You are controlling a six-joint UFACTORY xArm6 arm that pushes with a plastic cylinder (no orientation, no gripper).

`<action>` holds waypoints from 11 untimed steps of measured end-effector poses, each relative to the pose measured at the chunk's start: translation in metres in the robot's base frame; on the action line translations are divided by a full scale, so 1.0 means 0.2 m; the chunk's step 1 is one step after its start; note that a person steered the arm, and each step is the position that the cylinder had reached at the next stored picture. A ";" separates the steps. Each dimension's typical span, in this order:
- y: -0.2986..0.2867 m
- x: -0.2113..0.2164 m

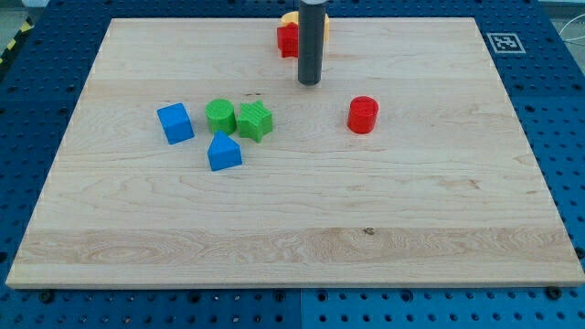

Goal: Move the red circle slightly up

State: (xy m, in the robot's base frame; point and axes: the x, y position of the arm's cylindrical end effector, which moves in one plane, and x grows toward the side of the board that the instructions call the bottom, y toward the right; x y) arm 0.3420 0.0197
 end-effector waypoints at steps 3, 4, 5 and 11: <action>0.02 0.49; 0.13 0.55; 0.22 0.55; 0.27 0.48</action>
